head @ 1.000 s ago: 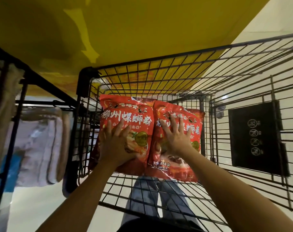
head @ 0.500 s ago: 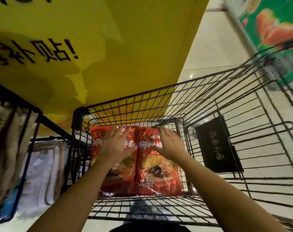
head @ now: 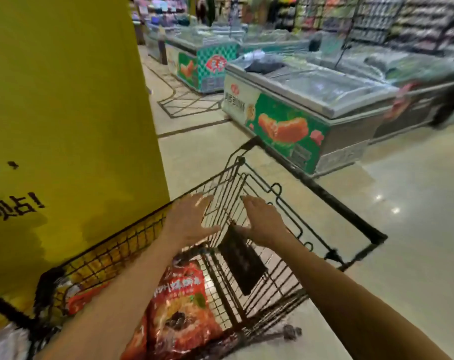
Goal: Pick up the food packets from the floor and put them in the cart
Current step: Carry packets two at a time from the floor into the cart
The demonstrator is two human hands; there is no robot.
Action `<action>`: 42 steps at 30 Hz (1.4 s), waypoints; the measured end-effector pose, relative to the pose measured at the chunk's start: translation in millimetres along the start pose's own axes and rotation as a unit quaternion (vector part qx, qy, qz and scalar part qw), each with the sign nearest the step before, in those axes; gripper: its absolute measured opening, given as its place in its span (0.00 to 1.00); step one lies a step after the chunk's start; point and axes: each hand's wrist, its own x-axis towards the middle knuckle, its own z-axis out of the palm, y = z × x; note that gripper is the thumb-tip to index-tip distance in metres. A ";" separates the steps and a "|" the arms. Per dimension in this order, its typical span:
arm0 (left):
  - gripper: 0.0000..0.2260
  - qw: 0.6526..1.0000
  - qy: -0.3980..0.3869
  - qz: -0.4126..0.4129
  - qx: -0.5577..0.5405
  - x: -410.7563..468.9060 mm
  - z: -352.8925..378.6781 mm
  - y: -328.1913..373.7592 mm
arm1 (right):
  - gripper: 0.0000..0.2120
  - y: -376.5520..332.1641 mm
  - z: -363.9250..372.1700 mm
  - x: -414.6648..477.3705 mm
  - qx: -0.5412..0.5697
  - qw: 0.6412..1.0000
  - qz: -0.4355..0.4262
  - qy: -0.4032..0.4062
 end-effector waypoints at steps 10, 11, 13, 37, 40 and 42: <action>0.38 0.928 0.093 0.358 -0.049 -9.1 -59.8 224.4 | 0.38 93.3 -125.0 -223.9 -0.075 0.935 0.317 0.141; 0.38 0.914 0.090 0.391 -0.055 -23.1 -58.6 246.9 | 0.38 93.5 -129.0 -255.4 -0.084 0.922 0.349 0.143; 0.38 0.890 0.066 0.444 -0.072 -57.3 -53.0 291.9 | 0.39 89.5 -132.0 -320.5 -0.101 0.895 0.411 0.139; 0.37 0.608 -0.190 0.771 -0.006 -522.7 102.1 626.0 | 0.38 -57.9 9.9 -905.5 0.073 0.485 0.866 0.097; 0.36 0.582 -0.204 0.787 0.017 -563.7 131.6 652.2 | 0.38 -54.5 34.7 -948.4 0.115 0.449 0.880 0.104; 0.35 0.571 -0.214 0.792 0.039 -586.0 150.9 667.4 | 0.38 -51.1 52.4 -970.9 0.142 0.426 0.887 0.106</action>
